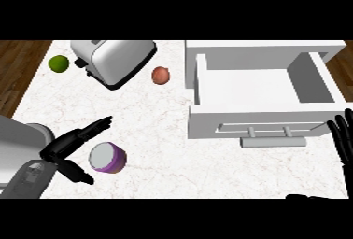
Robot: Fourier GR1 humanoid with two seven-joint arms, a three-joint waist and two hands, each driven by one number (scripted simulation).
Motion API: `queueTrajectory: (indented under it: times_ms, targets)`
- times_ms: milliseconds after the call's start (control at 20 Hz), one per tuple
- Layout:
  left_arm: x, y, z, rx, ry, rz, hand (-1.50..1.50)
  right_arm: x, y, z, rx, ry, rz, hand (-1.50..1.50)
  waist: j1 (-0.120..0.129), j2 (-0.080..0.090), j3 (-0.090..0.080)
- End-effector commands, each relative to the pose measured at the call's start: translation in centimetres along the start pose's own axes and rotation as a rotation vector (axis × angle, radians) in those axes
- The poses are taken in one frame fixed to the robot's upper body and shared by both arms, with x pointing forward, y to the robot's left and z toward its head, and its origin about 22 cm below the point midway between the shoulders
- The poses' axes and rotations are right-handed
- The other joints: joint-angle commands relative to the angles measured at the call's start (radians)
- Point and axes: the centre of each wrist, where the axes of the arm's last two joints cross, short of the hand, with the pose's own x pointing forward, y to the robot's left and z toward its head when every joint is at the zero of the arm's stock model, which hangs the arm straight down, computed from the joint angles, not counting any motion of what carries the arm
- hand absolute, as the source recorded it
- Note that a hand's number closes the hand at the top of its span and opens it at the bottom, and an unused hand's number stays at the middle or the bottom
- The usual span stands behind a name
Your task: Pick up the can, place it into the drawer and close the drawer
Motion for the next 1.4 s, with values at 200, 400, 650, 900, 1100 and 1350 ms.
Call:
queueTrajectory:
  times_ms: [200,400,650,900,1100,1350]
  targets:
    - [-1.2,-0.6,-1.4,-0.103,-0.112,0.113,-1.5,1.5,0.7,0.6,0.001,-0.007,-0.01,-1.5,-0.003,-0.001,0.0]
    - [-2.0,-1.1,-2.1,-0.104,-0.098,0.122,-1.5,0.0,0.1,0.5,0.005,0.001,0.009,-1.5,-0.006,0.002,0.0]
    - [-0.7,-1.4,-4.3,-0.116,-0.103,0.086,-1.5,-0.4,1.3,1.0,-0.003,0.014,-0.001,-1.5,0.01,-0.004,0.002]
    - [-2.1,-2.6,-3.6,-0.138,-0.091,0.136,-1.5,1.1,-1.0,2.1,-0.006,0.005,-0.009,-1.5,0.002,-0.003,0.001]
    - [-1.3,-3.2,-6.0,-0.149,-0.106,0.122,-1.5,1.6,-0.9,1.7,-0.026,0.005,-0.013,-1.5,0.001,-0.002,0.001]
    - [-0.9,-4.0,-6.9,-0.184,-0.134,0.102,-1.5,1.2,-0.1,1.1,-0.001,0.001,-0.016,-1.5,0.009,-0.003,0.001]
